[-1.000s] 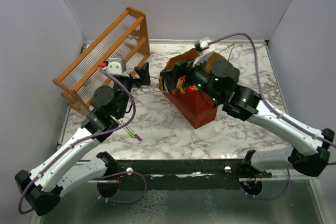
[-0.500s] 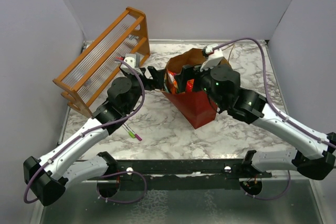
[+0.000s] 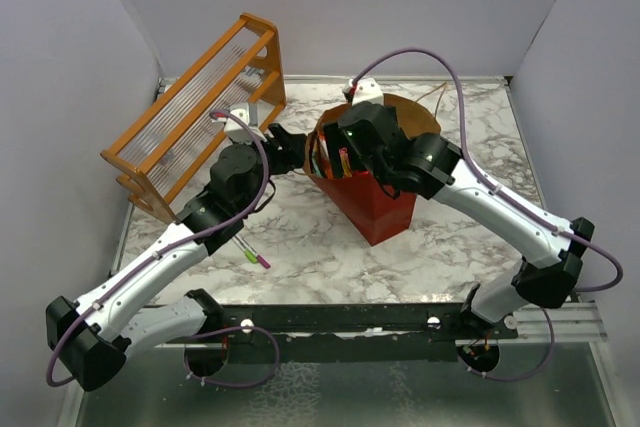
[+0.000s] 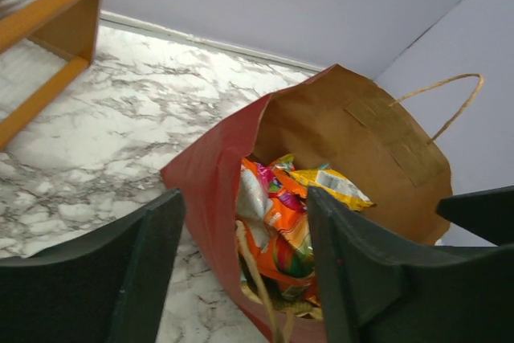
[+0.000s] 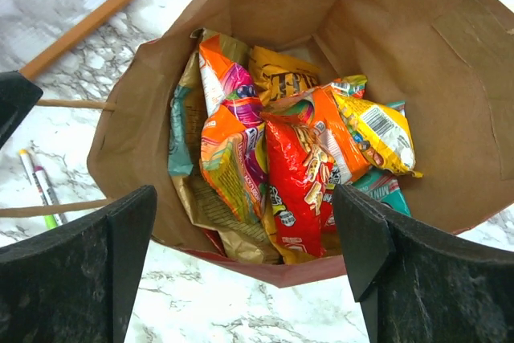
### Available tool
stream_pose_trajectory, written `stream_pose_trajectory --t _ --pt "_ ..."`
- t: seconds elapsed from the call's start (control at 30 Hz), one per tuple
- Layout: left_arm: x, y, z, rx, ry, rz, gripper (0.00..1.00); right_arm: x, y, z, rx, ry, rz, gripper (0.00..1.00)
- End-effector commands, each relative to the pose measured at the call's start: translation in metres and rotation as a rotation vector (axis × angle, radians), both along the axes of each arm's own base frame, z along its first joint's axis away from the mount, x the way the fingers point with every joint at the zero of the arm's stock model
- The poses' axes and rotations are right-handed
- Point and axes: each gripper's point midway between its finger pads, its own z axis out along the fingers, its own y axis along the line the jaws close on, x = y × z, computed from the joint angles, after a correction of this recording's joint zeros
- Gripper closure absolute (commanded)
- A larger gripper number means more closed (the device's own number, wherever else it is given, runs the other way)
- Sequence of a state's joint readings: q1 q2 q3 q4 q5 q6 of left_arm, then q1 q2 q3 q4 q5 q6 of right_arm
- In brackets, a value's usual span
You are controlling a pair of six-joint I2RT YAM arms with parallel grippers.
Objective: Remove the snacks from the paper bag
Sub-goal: Take out the snack from the paper bag.
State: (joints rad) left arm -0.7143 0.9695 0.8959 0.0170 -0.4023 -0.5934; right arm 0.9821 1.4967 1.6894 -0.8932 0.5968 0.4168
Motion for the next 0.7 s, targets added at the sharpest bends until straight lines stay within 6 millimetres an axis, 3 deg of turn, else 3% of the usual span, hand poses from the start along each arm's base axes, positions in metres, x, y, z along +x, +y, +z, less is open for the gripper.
stream_pose_trajectory --t 0.0,0.3,0.5,0.67 --pt "0.0 -0.015 0.008 -0.022 0.013 -0.059 0.43 0.004 -0.006 -0.027 -0.123 0.096 -0.008 0.14" --pt "-0.003 -0.005 0.019 -0.025 -0.04 -0.04 0.67 0.02 0.015 -0.057 -0.159 0.159 0.045 0.46" --pt "-0.002 -0.008 0.019 -0.009 -0.044 -0.051 0.84 0.012 0.038 -0.068 -0.105 0.218 0.138 0.66" --pt "-0.002 -0.01 0.019 0.001 -0.044 -0.062 0.96 0.005 0.045 -0.075 -0.073 0.247 0.172 0.86"
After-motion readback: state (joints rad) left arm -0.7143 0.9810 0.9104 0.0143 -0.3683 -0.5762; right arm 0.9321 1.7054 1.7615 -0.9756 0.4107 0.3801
